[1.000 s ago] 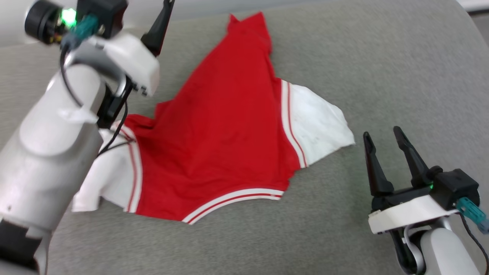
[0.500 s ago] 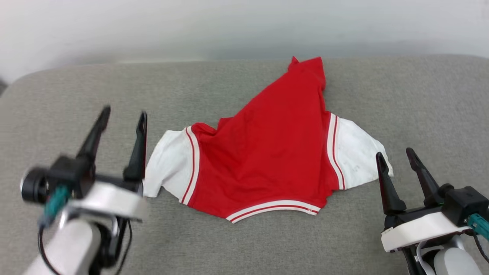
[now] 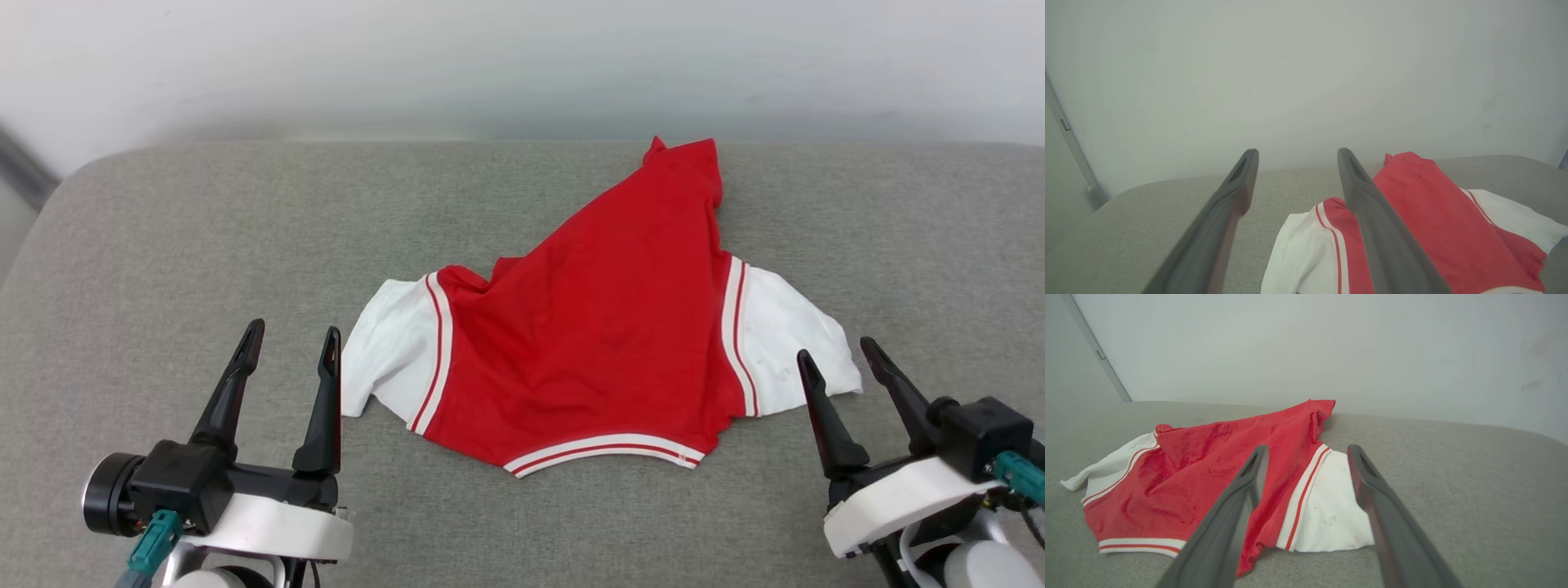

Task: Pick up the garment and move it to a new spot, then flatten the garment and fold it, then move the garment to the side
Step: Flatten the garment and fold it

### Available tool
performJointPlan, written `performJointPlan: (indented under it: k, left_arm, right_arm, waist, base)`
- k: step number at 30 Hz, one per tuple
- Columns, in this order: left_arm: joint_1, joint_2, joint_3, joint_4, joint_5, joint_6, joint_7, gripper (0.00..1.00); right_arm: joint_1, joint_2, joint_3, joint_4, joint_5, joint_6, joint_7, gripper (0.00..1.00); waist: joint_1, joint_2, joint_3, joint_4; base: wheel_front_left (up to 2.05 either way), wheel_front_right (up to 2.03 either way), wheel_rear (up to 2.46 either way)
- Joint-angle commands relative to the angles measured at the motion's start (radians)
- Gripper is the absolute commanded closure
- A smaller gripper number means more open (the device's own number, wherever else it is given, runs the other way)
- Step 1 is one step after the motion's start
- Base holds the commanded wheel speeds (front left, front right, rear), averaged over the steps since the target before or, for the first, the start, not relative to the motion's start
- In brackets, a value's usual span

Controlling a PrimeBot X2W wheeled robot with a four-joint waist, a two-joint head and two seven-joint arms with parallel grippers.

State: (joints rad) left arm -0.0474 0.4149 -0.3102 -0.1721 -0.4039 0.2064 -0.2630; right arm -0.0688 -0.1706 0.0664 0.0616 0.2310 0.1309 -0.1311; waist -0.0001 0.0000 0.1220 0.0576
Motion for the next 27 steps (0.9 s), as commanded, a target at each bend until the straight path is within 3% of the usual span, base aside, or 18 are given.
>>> performJointPlan:
  k: [1,5,11,16,22,27]
  left_arm:
    - [0.002,-0.013,0.013,0.000,0.021,-0.018,-0.002,0.00]
    - [-0.005,-0.045,0.038,0.002,0.046,-0.049,-0.002,0.00]
    - [-0.019,-0.095,0.061,0.016,0.081,-0.093,-0.002,0.00]
    - [-0.037,-0.136,0.074,0.035,0.103,-0.131,-0.002,0.00]
    - [-0.054,-0.172,0.085,0.056,0.123,-0.165,-0.002,0.00]
    - [-0.058,-0.211,0.105,0.079,0.157,-0.200,-0.002,0.00]
  right_arm:
    - [0.000,-0.028,0.010,-0.025,0.009,0.000,0.048,0.00]
    - [-0.020,-0.086,0.057,-0.067,0.042,0.000,0.215,0.00]
    - [-0.089,-0.183,0.149,-0.102,0.113,0.000,0.566,0.00]
    - [-0.162,-0.215,0.187,-0.061,0.128,0.000,0.804,0.00]
    - [-0.204,-0.217,0.224,0.007,0.111,0.000,0.900,0.00]
    - [-0.208,-0.203,0.249,0.122,0.090,0.000,0.889,0.00]
  waist:
    - [0.0001,0.0000,0.011,0.019]
    - [0.0001,0.0000,0.030,0.043]
    - [0.0001,0.0000,0.069,0.076]
    - [0.0001,0.0000,0.097,0.107]
    - [0.0001,0.0000,0.119,0.150]
    - [0.0001,0.0000,0.134,0.186]
  base:
    - [0.00,0.00,0.00]
    - [0.00,0.00,0.00]
    - [0.00,0.00,0.00]
    - [0.00,0.00,0.00]
    - [0.00,0.00,0.00]
    - [0.00,0.00,0.00]
